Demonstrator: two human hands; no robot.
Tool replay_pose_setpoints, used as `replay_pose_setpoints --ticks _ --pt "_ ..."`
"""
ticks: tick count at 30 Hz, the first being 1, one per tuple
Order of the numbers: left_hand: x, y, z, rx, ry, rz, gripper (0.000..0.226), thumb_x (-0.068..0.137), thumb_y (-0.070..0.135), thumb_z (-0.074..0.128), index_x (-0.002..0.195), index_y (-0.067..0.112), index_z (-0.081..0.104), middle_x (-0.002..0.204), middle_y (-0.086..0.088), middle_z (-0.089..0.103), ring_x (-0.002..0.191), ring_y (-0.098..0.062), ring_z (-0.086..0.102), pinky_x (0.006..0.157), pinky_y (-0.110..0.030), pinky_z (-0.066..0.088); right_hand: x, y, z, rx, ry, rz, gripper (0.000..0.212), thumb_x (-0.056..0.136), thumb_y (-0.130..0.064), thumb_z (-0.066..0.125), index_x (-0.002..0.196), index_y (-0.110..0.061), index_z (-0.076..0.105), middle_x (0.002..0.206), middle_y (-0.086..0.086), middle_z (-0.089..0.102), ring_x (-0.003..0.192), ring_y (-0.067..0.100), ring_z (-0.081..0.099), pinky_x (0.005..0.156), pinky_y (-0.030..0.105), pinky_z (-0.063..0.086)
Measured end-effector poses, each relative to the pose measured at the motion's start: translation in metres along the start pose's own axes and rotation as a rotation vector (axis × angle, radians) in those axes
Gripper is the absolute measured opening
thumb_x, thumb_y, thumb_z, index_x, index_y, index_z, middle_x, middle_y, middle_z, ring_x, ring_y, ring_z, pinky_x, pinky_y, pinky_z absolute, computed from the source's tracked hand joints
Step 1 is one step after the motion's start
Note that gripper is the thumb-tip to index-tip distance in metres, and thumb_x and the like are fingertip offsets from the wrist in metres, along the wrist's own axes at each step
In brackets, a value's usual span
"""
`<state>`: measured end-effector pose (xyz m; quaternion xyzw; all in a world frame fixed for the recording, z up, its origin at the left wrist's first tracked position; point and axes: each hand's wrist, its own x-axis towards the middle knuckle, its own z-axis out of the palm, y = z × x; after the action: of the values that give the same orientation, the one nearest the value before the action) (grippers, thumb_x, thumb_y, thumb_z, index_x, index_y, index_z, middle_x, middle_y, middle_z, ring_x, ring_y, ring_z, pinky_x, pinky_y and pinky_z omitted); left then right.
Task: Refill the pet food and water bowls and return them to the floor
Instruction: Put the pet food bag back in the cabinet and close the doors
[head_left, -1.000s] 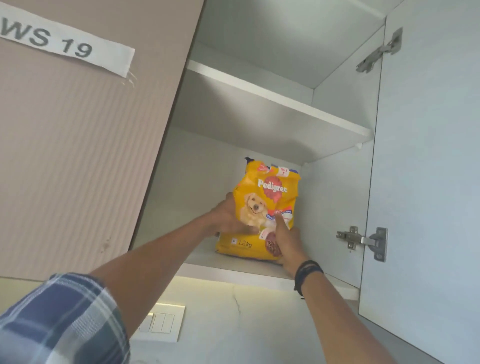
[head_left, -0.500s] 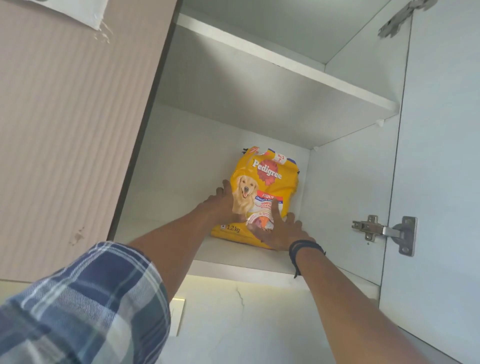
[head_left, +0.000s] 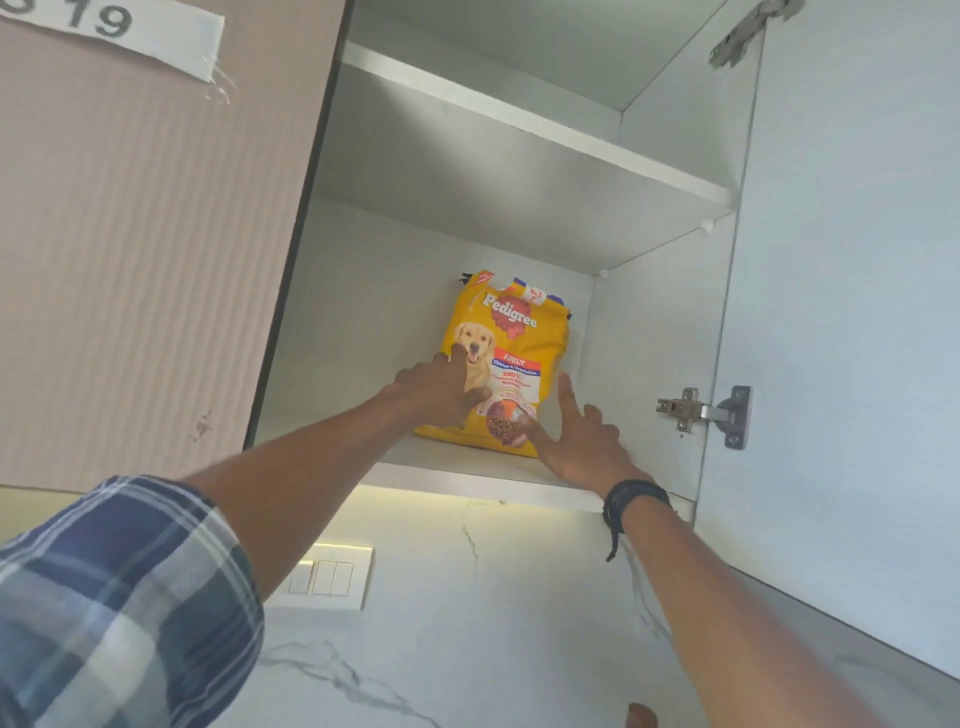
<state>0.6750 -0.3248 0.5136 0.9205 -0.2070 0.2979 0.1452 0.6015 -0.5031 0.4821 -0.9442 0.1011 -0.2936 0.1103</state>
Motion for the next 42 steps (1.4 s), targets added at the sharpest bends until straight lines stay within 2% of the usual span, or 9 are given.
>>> replay_pose_setpoints --ticks 8,15,26,29,31,33,35,38,42 --pt "-0.048 0.073 -0.044 -0.171 0.19 0.231 0.057 0.101 0.049 0.04 0.145 0.014 0.032 0.139 -0.017 0.051 0.125 -0.04 0.051 0.095 -0.049 0.045 -0.097 0.051 -0.055 0.218 0.222 -0.066 0.096 0.089 -0.066 0.052 0.156 -0.039 -0.011 0.165 0.007 0.017 0.153 0.03 0.012 0.117 0.05 0.022" --pt "-0.104 0.162 -0.075 -0.311 0.315 0.362 0.049 0.101 0.051 0.037 0.139 0.02 0.04 0.131 -0.01 0.055 0.118 -0.034 0.056 0.091 -0.044 0.046 -0.203 0.086 -0.109 0.209 0.321 -0.086 0.098 0.087 -0.058 0.062 0.159 -0.032 0.001 0.159 0.001 0.026 0.148 0.025 0.02 0.115 0.04 0.026" --pt "-0.187 0.292 -0.152 -0.406 0.395 0.626 0.051 0.097 0.061 0.037 0.134 0.027 0.043 0.129 0.001 0.055 0.101 -0.024 0.06 0.084 -0.036 0.042 -0.311 0.121 -0.154 0.139 0.525 -0.05 0.073 0.09 -0.039 0.067 0.151 -0.02 0.032 0.148 -0.003 0.039 0.141 0.014 0.03 0.101 0.019 0.026" --pt "-0.203 0.315 -0.168 -0.387 0.371 0.696 0.051 0.098 0.061 0.036 0.134 0.026 0.042 0.132 0.001 0.053 0.103 -0.024 0.06 0.079 -0.034 0.037 -0.331 0.128 -0.172 0.074 0.621 -0.036 0.062 0.09 -0.038 0.068 0.143 -0.016 0.045 0.14 -0.001 0.047 0.134 0.017 0.04 0.106 0.023 0.032" --pt "-0.213 0.324 -0.174 -0.383 0.343 0.727 0.051 0.098 0.06 0.036 0.135 0.026 0.042 0.133 0.001 0.052 0.1 -0.023 0.059 0.079 -0.033 0.035 -0.342 0.134 -0.182 0.06 0.732 -0.036 0.053 0.088 -0.031 0.071 0.134 -0.012 0.054 0.131 0.004 0.054 0.123 0.024 0.05 0.105 0.035 0.044" --pt "-0.223 0.328 -0.177 -0.381 0.311 0.75 0.051 0.099 0.059 0.035 0.137 0.027 0.041 0.134 0.001 0.051 0.092 -0.021 0.058 0.078 -0.033 0.034 -0.353 0.138 -0.191 0.027 0.88 -0.034 0.044 0.087 -0.023 0.072 0.126 -0.008 0.06 0.128 0.009 0.056 0.12 0.03 0.052 0.104 0.039 0.044" --pt "-0.231 0.326 -0.177 -0.378 0.267 0.758 0.051 0.099 0.059 0.034 0.139 0.027 0.039 0.135 0.001 0.051 0.088 -0.02 0.056 0.078 -0.033 0.034 -0.363 0.139 -0.199 -0.053 1.036 -0.015 0.044 0.086 -0.019 0.072 0.126 -0.006 0.06 0.134 0.015 0.052 0.126 0.035 0.046 0.107 0.037 0.038" --pt "-0.24 0.314 -0.176 -0.394 0.21 0.745 0.053 0.099 0.06 0.033 0.14 0.027 0.037 0.136 0.001 0.05 0.091 -0.023 0.059 0.08 -0.034 0.036 -0.373 0.137 -0.21 -0.121 1.182 0.13 0.058 0.085 -0.018 0.069 0.139 -0.008 0.05 0.145 0.017 0.042 0.132 0.035 0.036 0.108 0.048 0.036" --pt "-0.252 0.288 -0.172 -0.427 0.152 0.707 0.054 0.098 0.061 0.032 0.139 0.027 0.038 0.138 0.001 0.05 0.097 -0.025 0.06 0.082 -0.035 0.036 -0.384 0.138 -0.222 0.278 1.04 0.331 0.065 0.093 -0.015 0.063 0.151 -0.011 0.034 0.152 0.01 0.043 0.139 0.031 0.04 0.11 0.041 0.034"
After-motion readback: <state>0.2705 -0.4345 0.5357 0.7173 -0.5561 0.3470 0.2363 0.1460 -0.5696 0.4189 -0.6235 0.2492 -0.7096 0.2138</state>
